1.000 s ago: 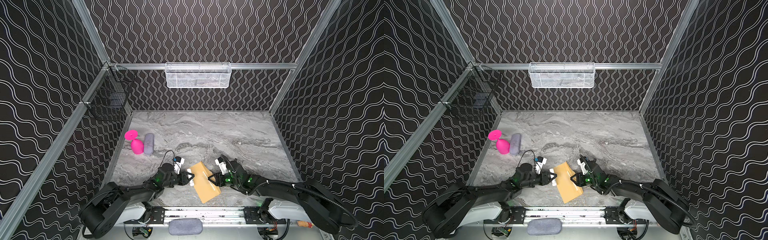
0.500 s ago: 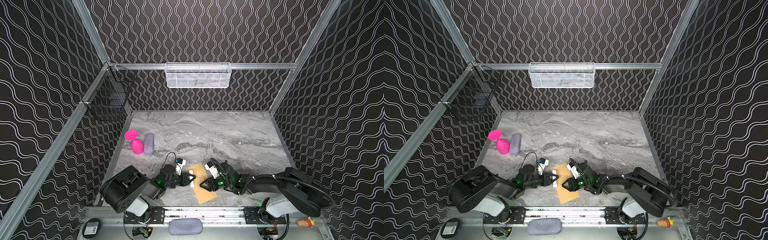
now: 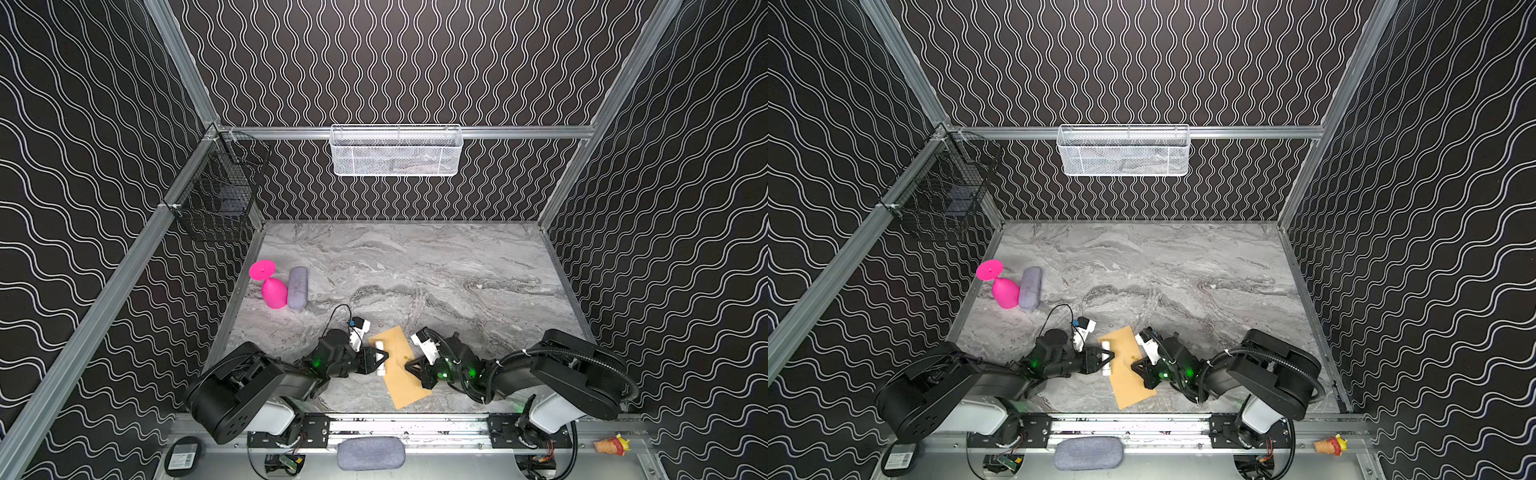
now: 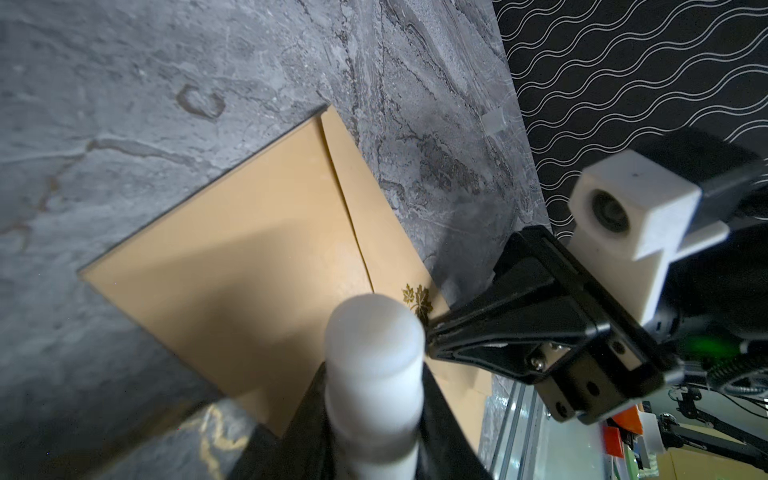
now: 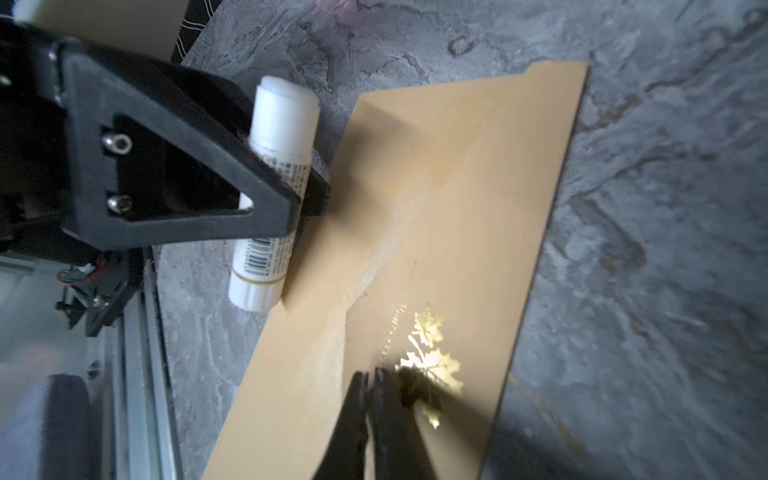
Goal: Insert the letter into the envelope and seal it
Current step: 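Press the glue stick onto the flap while right gripper holds the envelope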
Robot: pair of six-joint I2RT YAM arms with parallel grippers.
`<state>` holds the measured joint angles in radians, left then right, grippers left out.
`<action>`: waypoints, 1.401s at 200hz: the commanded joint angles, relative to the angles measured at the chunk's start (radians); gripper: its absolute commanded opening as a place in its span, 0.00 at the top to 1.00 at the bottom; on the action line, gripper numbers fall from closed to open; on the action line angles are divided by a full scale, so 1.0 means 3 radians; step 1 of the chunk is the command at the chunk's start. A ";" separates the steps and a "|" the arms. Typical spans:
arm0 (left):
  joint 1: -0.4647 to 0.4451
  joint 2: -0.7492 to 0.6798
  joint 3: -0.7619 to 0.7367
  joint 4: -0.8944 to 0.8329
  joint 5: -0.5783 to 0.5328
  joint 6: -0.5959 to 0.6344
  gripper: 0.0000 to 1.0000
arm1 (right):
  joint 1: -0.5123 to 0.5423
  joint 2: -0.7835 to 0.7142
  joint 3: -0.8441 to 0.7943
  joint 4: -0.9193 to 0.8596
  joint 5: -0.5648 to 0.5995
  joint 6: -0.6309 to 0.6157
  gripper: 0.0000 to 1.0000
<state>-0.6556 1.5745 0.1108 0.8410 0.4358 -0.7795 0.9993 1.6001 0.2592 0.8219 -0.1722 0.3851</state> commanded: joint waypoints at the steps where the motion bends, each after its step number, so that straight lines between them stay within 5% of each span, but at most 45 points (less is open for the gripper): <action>1: 0.0017 0.0125 -0.0001 0.0039 -0.0025 0.0093 1.00 | 0.0162 0.0103 -0.0031 -0.0017 0.0432 -0.0366 0.94; 97: 0.0107 0.0574 -0.0128 0.0765 0.0126 -0.0004 1.00 | 0.0314 0.0581 0.0030 0.0399 0.0647 -0.1025 1.00; 186: 0.0148 0.0151 -0.0124 0.0321 0.0113 0.0139 1.00 | 0.0340 0.0791 0.0162 0.0743 0.0631 -0.1340 1.00; 280: 0.0180 0.0048 -0.0226 0.0400 0.0108 0.0157 1.00 | 0.0335 0.0327 0.0234 0.0479 0.0706 -0.1466 1.00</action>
<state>-0.6067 1.6112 0.0475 0.9684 0.4793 -0.7567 1.1004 1.7302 0.3199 1.0122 0.0177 -0.0280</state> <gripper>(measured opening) 0.285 0.047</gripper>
